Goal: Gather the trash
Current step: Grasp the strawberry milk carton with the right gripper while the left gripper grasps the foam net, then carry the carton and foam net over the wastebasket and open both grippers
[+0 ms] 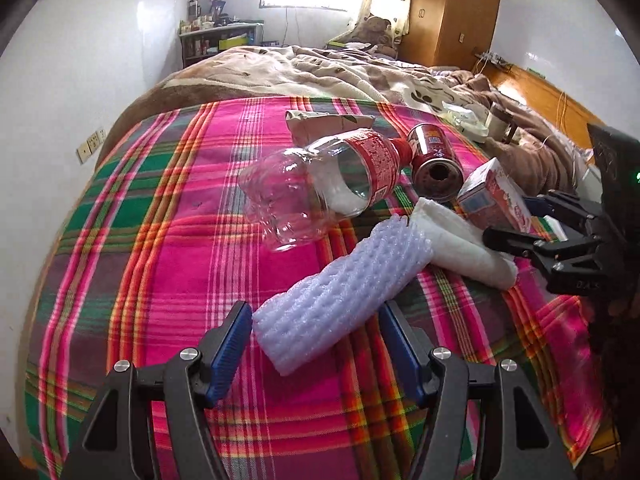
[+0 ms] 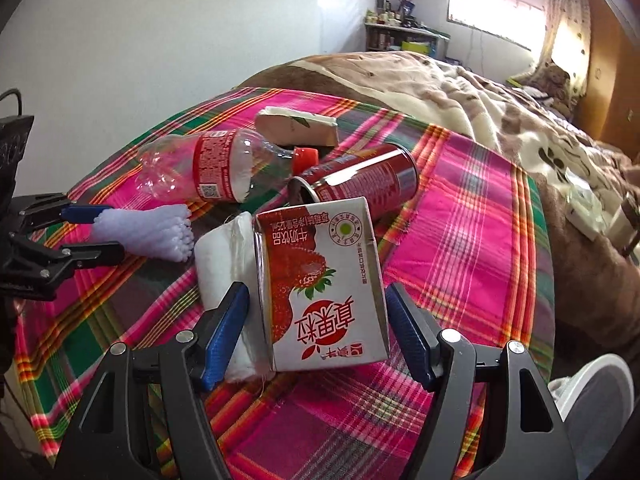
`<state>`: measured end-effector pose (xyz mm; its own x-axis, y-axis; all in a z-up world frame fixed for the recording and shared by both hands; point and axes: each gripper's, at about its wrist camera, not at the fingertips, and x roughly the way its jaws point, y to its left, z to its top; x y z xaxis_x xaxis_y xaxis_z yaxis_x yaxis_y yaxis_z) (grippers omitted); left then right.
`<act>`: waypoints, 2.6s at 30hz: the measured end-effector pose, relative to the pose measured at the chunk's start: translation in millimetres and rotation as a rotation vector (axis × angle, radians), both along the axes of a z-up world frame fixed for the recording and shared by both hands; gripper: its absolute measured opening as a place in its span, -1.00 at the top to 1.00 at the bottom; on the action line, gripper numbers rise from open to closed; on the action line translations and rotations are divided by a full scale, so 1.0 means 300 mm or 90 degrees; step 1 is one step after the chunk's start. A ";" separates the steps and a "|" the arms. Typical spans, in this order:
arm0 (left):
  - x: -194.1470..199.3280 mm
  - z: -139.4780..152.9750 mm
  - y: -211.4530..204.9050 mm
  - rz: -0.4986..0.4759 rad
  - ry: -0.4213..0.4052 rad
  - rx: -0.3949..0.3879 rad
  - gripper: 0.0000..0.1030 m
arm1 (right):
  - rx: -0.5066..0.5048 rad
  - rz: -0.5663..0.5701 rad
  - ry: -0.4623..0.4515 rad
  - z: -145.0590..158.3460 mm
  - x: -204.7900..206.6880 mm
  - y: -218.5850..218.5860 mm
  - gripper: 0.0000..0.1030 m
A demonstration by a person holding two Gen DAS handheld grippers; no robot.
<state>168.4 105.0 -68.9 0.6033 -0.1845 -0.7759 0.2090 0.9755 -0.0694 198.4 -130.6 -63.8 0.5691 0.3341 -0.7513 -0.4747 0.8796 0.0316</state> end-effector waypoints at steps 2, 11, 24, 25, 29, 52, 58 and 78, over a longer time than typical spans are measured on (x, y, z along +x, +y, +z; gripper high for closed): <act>0.004 0.005 -0.013 -0.007 -0.009 0.022 -0.27 | 0.005 -0.017 0.004 -0.005 0.002 -0.012 -0.39; 0.026 0.019 -0.067 -0.062 -0.026 0.053 -0.27 | 0.048 -0.055 0.029 -0.023 0.018 -0.053 -0.39; 0.038 -0.024 -0.135 -0.088 0.011 0.025 0.15 | 0.057 -0.076 0.022 -0.028 0.003 -0.070 -0.19; 0.037 -0.031 -0.140 -0.090 0.013 0.031 0.19 | 0.059 -0.078 0.022 -0.027 0.001 -0.072 -0.19; 0.030 -0.031 -0.147 -0.082 0.008 0.037 0.41 | 0.066 -0.086 0.016 -0.021 -0.008 -0.082 -0.18; -0.120 0.079 -0.238 -0.052 -0.047 -0.006 0.45 | 0.133 -0.131 -0.035 0.071 -0.142 -0.191 -0.17; -0.158 0.141 -0.292 -0.056 -0.075 -0.018 0.45 | 0.149 -0.157 -0.054 0.102 -0.185 -0.255 -0.17; -0.231 0.246 -0.592 -0.134 -0.126 -0.046 0.45 | 0.150 -0.289 -0.098 0.161 -0.320 -0.542 -0.17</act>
<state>99.0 -72.7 4.8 0.6838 -0.3717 -0.6279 0.4226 0.9033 -0.0744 102.3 -293.1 -15.7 0.7931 0.1784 -0.5823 -0.0625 0.9749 0.2136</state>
